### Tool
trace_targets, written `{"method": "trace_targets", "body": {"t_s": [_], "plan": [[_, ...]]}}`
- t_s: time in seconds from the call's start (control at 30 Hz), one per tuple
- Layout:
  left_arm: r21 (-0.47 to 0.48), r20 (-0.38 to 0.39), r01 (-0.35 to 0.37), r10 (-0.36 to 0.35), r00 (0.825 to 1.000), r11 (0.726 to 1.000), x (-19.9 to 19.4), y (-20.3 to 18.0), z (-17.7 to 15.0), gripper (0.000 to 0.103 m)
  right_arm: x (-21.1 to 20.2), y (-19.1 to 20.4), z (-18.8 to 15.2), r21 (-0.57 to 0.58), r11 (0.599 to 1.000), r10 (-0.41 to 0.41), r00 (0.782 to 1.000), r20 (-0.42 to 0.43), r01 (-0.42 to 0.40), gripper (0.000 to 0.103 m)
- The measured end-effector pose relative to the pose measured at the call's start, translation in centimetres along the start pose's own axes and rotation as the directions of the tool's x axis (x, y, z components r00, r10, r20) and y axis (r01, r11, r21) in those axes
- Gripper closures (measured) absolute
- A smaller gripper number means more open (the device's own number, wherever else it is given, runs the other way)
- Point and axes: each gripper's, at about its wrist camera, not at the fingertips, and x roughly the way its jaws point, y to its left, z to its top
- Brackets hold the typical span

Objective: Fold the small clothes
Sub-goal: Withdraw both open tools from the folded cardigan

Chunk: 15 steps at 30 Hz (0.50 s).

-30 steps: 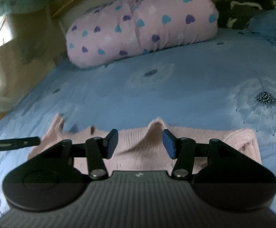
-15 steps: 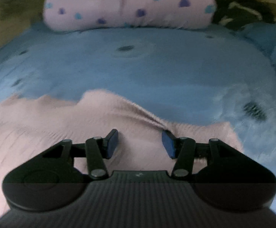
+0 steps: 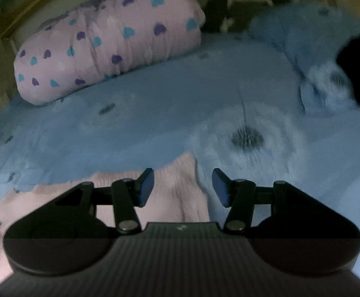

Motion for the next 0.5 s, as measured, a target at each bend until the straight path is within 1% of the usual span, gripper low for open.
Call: {"method": "trace_targets", "body": {"t_s": [0.1, 0.17, 0.2, 0.23, 0.3, 0.33, 0.43, 0.5], "plan": [[0.019, 0.002, -0.007, 0.007, 1.000, 1.000, 0.0, -0.3, -0.2, 0.042, 1.0, 0.1, -1.3, -0.021, 1.000, -0.008, 0.999, -0.041, 0.007, 0.048], [0.027, 0.004, -0.013, 0.013, 1.000, 1.000, 0.2, -0.2, -0.3, 0.040, 2.0, 0.2, -2.0, -0.003, 1.000, -0.015, 0.998, -0.059, 0.014, 0.049], [0.027, 0.004, -0.022, 0.021, 1.000, 0.999, 0.3, -0.2, -0.3, 0.037, 2.5, 0.2, -2.2, 0.006, 1.000, -0.029, 0.998, -0.051, 0.029, 0.051], [0.026, 0.003, -0.054, 0.054, 0.999, 0.998, 0.5, -0.1, -0.3, 0.035, 2.8, 0.3, -2.4, 0.001, 0.999, -0.049, 0.998, -0.033, 0.049, 0.051], [0.034, -0.003, -0.130, 0.130, 0.992, 0.991, 1.0, 0.2, -0.2, 0.034, 3.4, 0.6, -2.9, -0.044, 0.996, -0.078, 0.997, 0.002, 0.078, 0.051], [0.026, -0.004, -0.142, 0.142, 0.990, 0.990, 1.1, 0.5, -0.2, 0.033, 3.5, 0.6, -2.9, -0.052, 0.995, -0.085, 0.996, 0.009, 0.085, 0.051], [-0.040, -0.021, -0.108, 0.107, 0.994, 0.993, 0.8, 1.7, 0.1, 0.033, 3.1, 0.8, -2.7, -0.048, 0.994, -0.099, 0.995, 0.011, 0.099, 0.051], [-0.049, -0.017, -0.110, 0.109, 0.994, 0.993, 0.5, 1.9, 0.3, 0.033, 2.2, 0.6, -2.5, -0.023, 0.995, -0.099, 0.995, 0.019, 0.100, 0.050]]}}
